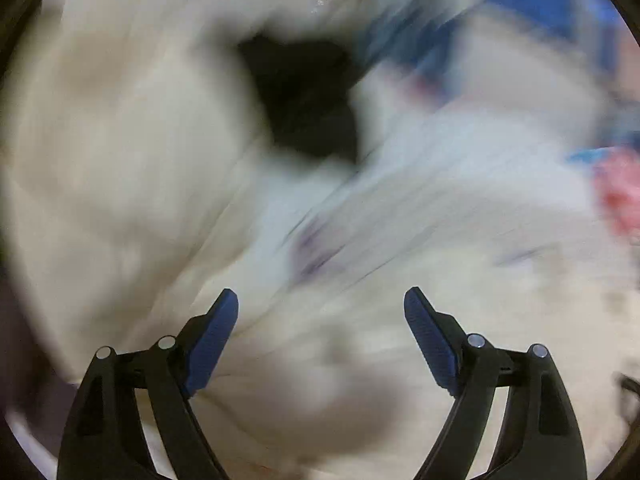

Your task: Fold large clothes

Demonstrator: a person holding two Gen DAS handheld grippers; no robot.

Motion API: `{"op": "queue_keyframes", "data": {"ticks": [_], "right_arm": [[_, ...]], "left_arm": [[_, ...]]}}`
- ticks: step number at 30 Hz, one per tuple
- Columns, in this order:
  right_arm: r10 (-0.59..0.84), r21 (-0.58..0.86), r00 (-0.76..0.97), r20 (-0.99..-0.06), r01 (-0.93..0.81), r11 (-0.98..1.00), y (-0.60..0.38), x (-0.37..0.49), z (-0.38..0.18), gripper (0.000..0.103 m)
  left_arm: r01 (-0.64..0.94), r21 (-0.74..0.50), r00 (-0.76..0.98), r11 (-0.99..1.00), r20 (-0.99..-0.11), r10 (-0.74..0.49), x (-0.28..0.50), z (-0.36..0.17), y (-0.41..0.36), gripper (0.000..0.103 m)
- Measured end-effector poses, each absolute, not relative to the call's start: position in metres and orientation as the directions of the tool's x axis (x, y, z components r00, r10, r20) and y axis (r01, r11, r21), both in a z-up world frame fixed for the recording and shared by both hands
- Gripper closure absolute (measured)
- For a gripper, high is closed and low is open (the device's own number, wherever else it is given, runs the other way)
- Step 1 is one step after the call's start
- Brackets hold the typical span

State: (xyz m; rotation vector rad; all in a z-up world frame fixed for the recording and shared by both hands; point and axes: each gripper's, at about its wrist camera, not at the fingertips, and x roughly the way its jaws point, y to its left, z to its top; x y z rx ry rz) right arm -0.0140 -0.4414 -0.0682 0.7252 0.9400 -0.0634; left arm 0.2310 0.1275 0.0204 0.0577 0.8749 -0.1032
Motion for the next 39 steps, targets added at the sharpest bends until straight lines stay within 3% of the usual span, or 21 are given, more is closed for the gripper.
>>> {"op": "queue_keyframes", "data": {"ticks": [2,5,7,9,10,16,25,26,27,28,29,30,31,33,39], "right_arm": [[0.272,0.586,0.646,-0.714,0.338,0.736,-0.450,-0.034,-0.058,0.019],[0.313,0.622,0.686,-0.657,0.259,0.739,-0.455,-0.078,-0.034,0.019],[0.367,0.639,0.667,-0.648,0.215,0.738,-0.455,-0.110,-0.027,0.019],[0.451,0.681,0.632,-0.630,0.171,0.711,-0.452,-0.144,-0.026,0.019],[0.479,0.695,0.615,-0.627,0.163,0.700,-0.449,-0.158,-0.027,0.019],[0.623,0.751,0.506,-0.596,0.079,0.655,-0.406,-0.216,-0.031,0.019],[0.721,0.778,0.365,-0.589,0.018,0.628,-0.339,-0.226,-0.031,0.018],[0.731,0.782,0.359,-0.581,-0.004,0.624,-0.332,-0.227,-0.028,0.020],[0.737,0.786,0.359,-0.572,-0.016,0.618,-0.324,-0.225,-0.027,0.028],[0.735,0.784,0.362,-0.573,-0.020,0.621,-0.318,-0.226,-0.027,0.049],[0.717,0.768,0.364,-0.594,-0.009,0.641,-0.315,-0.227,-0.027,0.065],[0.705,0.772,0.401,-0.585,0.010,0.635,-0.317,-0.229,-0.024,0.087],[0.707,0.788,0.433,-0.559,0.011,0.616,-0.318,-0.229,-0.021,0.088],[0.699,0.808,0.514,-0.497,-0.020,0.589,-0.318,-0.232,0.000,0.091],[0.651,0.801,0.689,-0.319,-0.170,0.574,-0.336,-0.237,0.106,0.092]], "left_arm": [[0.043,-0.038,0.507,0.998,-0.860,-0.055,0.241,-0.018,0.158,0.047],[0.158,-0.173,0.513,0.972,-0.827,-0.230,0.204,0.000,0.170,0.046],[0.254,-0.264,0.482,0.931,-0.799,-0.358,0.163,0.018,0.173,0.043],[0.309,-0.347,0.428,0.885,-0.780,-0.455,0.123,0.030,0.185,0.023],[0.315,-0.372,0.422,0.873,-0.769,-0.480,0.100,0.034,0.195,0.020],[0.256,-0.411,0.372,0.875,-0.794,-0.481,0.016,0.017,0.256,0.016],[0.222,-0.371,0.207,0.902,-0.886,-0.415,-0.027,-0.036,0.274,0.014],[0.230,-0.372,0.188,0.899,-0.890,-0.416,-0.031,-0.040,0.271,0.014],[0.238,-0.373,0.173,0.897,-0.892,-0.417,-0.035,-0.044,0.269,0.015],[0.243,-0.380,0.165,0.893,-0.891,-0.424,-0.038,-0.047,0.267,0.017],[0.238,-0.401,0.147,0.884,-0.885,-0.441,-0.042,-0.051,0.264,0.036],[0.223,-0.448,0.111,0.866,-0.871,-0.479,-0.044,-0.054,0.262,0.070],[0.197,-0.502,0.079,0.842,-0.848,-0.524,-0.046,-0.056,0.260,0.083],[0.203,-0.537,0.101,0.819,-0.820,-0.563,-0.048,-0.043,0.256,0.090],[0.285,-0.674,0.200,0.681,-0.653,-0.730,-0.053,0.057,0.241,0.092]]}}
